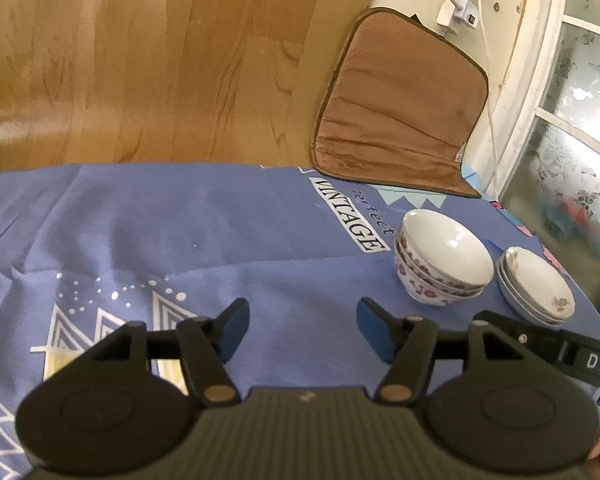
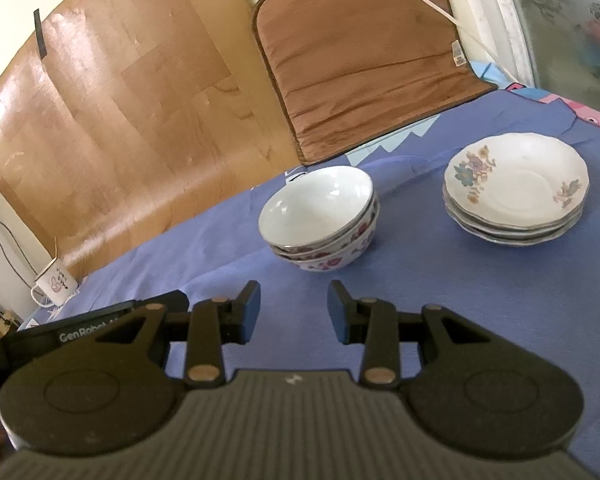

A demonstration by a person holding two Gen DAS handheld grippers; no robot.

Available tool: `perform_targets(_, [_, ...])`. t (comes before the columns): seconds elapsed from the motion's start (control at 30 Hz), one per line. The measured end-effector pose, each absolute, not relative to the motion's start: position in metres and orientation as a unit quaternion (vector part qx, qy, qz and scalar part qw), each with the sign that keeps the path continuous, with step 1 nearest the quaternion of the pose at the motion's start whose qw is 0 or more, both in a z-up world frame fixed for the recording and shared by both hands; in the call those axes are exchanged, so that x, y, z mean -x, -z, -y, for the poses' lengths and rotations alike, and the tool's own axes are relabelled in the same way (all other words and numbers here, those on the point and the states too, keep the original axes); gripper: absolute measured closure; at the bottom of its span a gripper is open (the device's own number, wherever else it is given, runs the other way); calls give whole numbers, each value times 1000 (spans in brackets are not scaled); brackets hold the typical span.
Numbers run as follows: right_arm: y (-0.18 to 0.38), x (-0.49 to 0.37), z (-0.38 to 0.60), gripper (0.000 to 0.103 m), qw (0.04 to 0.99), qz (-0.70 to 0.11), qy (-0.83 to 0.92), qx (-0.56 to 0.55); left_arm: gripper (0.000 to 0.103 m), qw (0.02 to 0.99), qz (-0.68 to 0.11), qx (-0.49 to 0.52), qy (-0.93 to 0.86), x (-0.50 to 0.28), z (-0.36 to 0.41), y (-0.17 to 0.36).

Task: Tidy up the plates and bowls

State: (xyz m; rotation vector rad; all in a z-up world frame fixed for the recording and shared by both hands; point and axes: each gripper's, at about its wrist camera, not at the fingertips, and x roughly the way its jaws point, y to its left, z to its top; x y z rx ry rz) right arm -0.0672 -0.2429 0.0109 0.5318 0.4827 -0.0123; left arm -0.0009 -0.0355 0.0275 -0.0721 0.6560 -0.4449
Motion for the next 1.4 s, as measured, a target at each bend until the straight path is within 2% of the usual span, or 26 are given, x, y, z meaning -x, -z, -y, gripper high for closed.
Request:
perform_targets(0.17, [-7,68,250,60,932,-235,14,-275,35,922,-319,29,219,3,42,-27])
perform_targets(0.57, [-1,68,261,59,927,-236,13,-292,32,921,-319,19,221,3,55,-27])
perform_targets(1.4, [-10,66,250,59,932,-234,6,-275,31,929,-298,36,217,10,34,-31])
